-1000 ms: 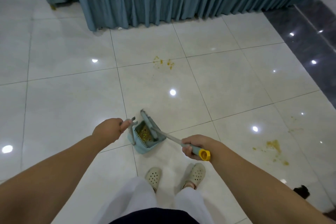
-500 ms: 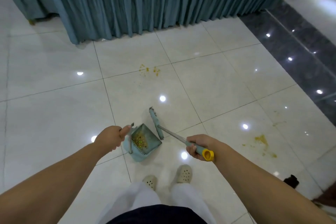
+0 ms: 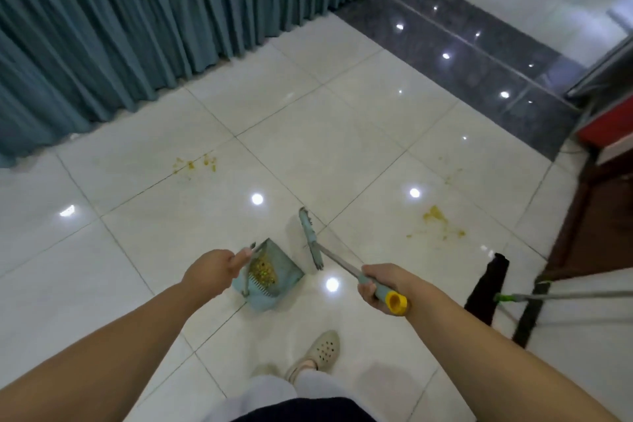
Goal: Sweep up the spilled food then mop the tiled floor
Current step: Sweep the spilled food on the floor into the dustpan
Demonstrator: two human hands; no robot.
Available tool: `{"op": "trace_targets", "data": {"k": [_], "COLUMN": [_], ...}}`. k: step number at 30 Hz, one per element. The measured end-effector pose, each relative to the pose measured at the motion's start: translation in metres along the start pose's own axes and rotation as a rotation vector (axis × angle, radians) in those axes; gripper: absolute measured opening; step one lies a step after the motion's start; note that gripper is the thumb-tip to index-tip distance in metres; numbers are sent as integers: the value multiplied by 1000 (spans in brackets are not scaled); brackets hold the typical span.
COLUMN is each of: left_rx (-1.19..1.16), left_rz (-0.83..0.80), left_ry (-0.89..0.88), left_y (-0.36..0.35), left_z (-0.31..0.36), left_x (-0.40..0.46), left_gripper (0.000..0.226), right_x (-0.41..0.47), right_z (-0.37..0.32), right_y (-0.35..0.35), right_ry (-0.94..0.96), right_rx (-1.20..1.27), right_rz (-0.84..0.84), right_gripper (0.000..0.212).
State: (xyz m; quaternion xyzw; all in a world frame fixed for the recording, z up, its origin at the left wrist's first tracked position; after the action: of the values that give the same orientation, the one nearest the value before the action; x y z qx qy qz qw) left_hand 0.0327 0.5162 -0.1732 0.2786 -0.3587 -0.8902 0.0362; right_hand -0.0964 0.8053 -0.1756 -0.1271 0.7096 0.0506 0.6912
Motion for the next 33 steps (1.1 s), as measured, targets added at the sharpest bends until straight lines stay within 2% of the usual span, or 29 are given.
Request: {"op": "trace_targets", "data": {"k": [9,20,26,33], "left_rx": [-180,60,157,356], "left_rz": [-166,-314,-445,-621], "left_ry": [-161,-425,-600,-890], "left_y": [-34,-44,-34,-13], "left_z": [135,236,277,307], "left_x": [96,189,252,294], "left_gripper": [51,53,59,62], "right_x": [-20,-42,-46,-47], "right_z": [-37,-48,-37,-11], "right_y": [120,177,164,80], "right_ry": [-7,14,91,161], "right_rx": [332,663,967,1308], "right_rz": [-31,-3,-21,63], "right_gripper": [20,15,16,15]}}
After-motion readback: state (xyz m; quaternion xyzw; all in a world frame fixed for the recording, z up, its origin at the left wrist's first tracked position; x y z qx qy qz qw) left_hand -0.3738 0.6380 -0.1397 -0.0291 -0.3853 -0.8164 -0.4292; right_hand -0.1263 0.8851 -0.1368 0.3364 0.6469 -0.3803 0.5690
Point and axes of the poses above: each hand's wrist, its own x-axis towards the middle knuckle, its own y-axis out of the back of the hand, z = x × y, the point moved 3 cm from there along x, towards the middle knuckle, and after that the axes turned 15 degrees about -y, right-handed, at the moved point
